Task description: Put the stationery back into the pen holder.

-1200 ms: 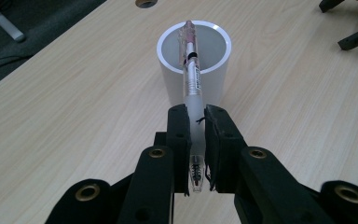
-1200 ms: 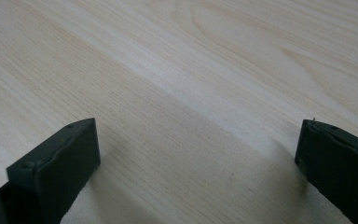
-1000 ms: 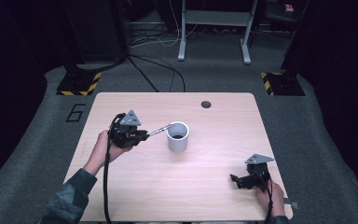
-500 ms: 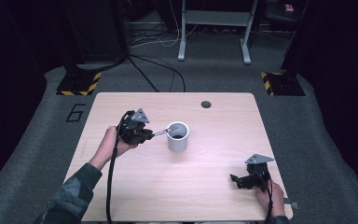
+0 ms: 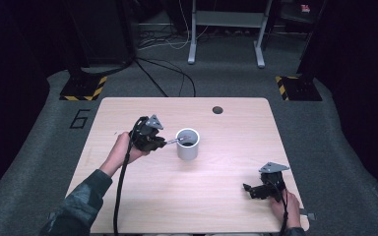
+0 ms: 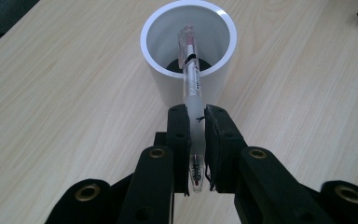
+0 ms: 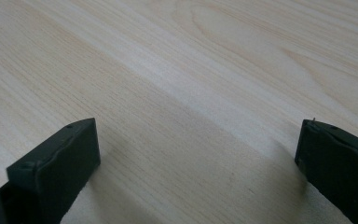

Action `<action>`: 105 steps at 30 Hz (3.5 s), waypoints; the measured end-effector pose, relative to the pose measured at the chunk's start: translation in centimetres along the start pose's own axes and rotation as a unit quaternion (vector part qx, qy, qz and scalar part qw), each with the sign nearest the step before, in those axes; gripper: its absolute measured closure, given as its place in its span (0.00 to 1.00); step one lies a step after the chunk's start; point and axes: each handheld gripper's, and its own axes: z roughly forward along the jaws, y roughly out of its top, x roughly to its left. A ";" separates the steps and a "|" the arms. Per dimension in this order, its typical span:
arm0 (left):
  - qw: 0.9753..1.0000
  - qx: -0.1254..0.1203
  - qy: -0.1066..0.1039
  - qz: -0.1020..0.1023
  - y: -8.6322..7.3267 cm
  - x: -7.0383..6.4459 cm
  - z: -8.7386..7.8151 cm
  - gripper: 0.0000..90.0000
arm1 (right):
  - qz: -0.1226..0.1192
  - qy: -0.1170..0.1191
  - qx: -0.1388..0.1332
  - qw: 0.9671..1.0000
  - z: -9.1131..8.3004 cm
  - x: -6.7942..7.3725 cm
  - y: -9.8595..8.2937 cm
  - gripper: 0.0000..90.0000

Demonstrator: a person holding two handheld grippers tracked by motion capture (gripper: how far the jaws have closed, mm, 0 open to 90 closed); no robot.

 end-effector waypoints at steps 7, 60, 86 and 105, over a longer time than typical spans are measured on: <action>1.000 0.010 -0.002 0.003 0.4 0.2 0.9 0.90 | 0.000 0.000 0.000 1.000 0.0 0.0 0.0 0.00; 0.988 -0.122 0.051 -0.085 -5.7 -0.6 -1.7 0.14 | 0.000 0.000 0.000 1.000 0.0 0.0 0.0 0.00; 0.976 -0.081 0.065 -0.191 -16.7 -2.2 2.3 0.03 | 0.000 0.000 0.000 1.000 0.0 0.0 0.0 0.00; 0.978 -0.050 0.111 -0.171 -18.8 -2.9 4.3 0.00 | -0.001 0.000 -0.001 1.000 0.0 0.0 0.0 0.00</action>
